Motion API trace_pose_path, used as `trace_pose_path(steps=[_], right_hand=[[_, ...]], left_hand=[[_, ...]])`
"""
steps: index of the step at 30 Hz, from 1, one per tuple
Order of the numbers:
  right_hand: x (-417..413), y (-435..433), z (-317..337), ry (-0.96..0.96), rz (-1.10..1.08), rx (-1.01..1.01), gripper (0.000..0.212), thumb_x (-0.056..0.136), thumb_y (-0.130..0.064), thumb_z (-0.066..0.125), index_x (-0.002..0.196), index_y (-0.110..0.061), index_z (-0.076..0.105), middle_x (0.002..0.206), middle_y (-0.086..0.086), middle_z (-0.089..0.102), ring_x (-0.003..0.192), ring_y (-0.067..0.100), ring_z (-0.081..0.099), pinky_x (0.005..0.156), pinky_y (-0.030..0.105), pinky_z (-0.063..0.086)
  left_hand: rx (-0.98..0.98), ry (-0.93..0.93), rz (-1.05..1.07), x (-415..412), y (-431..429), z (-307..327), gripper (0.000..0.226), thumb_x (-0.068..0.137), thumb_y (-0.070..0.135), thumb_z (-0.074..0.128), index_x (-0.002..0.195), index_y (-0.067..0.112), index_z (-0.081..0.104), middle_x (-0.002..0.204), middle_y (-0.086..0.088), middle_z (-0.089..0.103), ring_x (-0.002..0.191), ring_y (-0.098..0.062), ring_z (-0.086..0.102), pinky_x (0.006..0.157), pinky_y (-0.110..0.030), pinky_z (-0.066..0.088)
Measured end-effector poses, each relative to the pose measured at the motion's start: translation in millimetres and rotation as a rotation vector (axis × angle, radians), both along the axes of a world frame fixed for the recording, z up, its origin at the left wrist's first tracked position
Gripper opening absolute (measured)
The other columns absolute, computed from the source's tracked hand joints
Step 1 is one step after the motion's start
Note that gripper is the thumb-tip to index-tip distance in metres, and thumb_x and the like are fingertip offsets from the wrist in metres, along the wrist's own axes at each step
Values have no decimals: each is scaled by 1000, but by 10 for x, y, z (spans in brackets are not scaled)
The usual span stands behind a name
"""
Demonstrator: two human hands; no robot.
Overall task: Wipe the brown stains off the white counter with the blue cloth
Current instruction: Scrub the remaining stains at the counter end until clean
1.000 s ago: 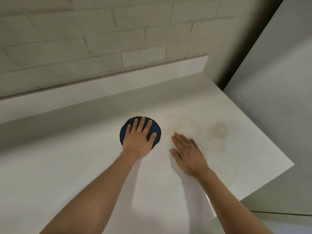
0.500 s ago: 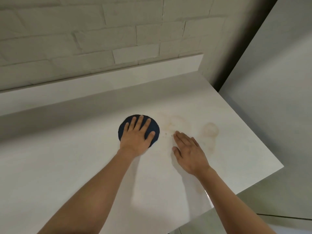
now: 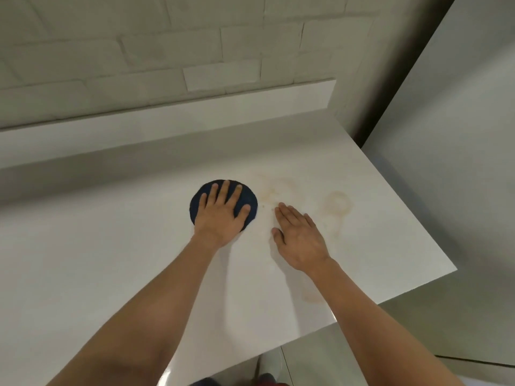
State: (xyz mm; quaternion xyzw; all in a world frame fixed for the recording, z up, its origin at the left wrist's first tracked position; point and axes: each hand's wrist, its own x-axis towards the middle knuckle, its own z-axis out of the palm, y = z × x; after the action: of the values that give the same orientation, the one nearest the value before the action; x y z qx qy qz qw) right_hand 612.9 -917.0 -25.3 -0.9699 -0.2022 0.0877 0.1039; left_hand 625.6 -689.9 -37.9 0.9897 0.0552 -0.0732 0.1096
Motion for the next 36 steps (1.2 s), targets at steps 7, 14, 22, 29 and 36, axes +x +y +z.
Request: trace_pose_path(steps=[7,14,22,29,36], right_hand=[[-11,-137,128,50,73,45,57,105,-25,29,160,-17,13,168,-5,6,153,10,4,124,35,3],[-203,-310,87,70,77,0,56,108,-34,23,160,-19,11,167,-7,3,152,8,1,124,35,1],[-244,-284,29,32,74,-37,56,108,-36,21,160,-19,10,167,-7,0,153,9,-1,125,37,2],[-263,-248,38,63,50,-37,57,107,-35,22,160,-19,8,167,-7,-1,153,9,-2,124,38,1],[-360,-308,123,62,40,35,55,108,-32,25,160,-18,13,167,-6,5,153,10,-1,123,37,1]], left_hand=[[0,-35,-32,-250,359,13,70,97,72,12,160,42,10,170,7,5,156,-20,2,125,-45,3],[-12,13,116,-35,-78,24,69,100,67,14,162,37,5,170,2,-2,156,-25,-4,124,-48,-3],[-4,-55,-74,-736,381,-57,67,98,74,10,159,47,8,169,11,6,156,-18,2,124,-43,2],[1,14,50,-353,-105,15,68,100,64,14,162,36,3,170,1,-3,156,-25,-5,124,-48,-3],[-28,-78,-243,-1189,256,-42,66,99,73,13,159,46,12,169,12,8,156,-18,5,124,-43,5]])
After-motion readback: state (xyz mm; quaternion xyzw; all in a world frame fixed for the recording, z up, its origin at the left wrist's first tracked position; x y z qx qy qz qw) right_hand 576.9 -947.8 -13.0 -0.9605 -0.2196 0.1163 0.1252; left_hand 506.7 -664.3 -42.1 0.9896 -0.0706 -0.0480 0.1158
